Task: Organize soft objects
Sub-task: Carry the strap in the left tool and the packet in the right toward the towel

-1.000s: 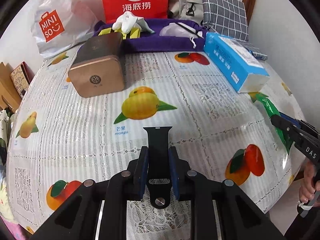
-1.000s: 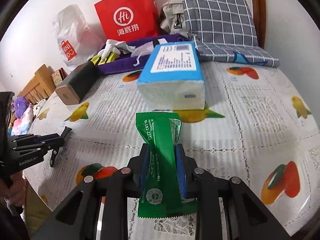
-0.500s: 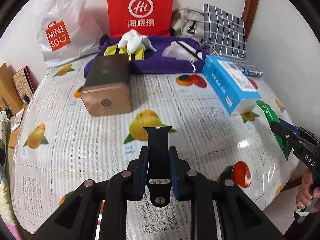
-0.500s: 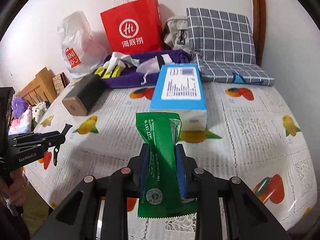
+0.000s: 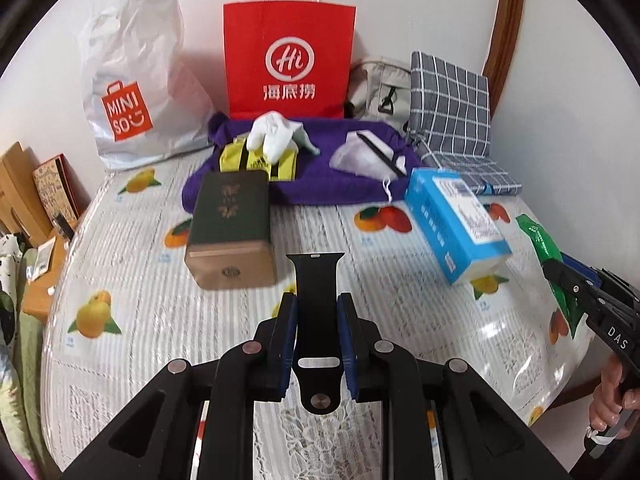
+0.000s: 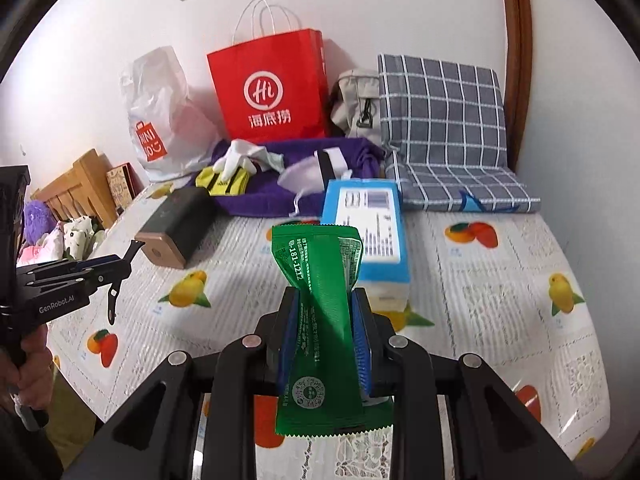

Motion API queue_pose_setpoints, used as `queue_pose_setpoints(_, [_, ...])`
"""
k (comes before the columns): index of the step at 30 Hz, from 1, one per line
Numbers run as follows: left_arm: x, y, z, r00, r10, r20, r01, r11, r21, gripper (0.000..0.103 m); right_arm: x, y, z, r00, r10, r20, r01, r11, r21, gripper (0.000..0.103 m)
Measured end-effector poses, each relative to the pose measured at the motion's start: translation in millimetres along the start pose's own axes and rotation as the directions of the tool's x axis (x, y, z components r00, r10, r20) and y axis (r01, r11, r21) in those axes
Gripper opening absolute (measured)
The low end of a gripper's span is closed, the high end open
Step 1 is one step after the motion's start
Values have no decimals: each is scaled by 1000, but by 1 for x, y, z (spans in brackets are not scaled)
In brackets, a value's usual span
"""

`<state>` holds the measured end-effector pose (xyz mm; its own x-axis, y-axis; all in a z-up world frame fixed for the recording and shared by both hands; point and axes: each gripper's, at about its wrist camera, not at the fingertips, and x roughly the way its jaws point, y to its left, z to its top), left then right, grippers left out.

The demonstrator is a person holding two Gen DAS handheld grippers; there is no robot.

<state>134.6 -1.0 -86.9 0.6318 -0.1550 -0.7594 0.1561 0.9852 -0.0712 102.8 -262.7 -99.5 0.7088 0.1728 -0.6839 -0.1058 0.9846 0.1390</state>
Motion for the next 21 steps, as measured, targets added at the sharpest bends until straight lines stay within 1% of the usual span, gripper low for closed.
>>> queue_pose_setpoints(10, [-11,2,29,999,3,47,-3,1000,-3,20,-10,3,31,998,-2,57,3,1000,-21,26])
queue_pose_setpoints(18, [-17,10,50,996,15,83,-13,1000,-21,20,-10,7,49,997,1,73,1,1000,-27,26])
queue_pose_setpoints(21, [-16,15,59,996,7,92,-4,999,-38,20,-9,8,56,997,-2,78,5,999,-35,26])
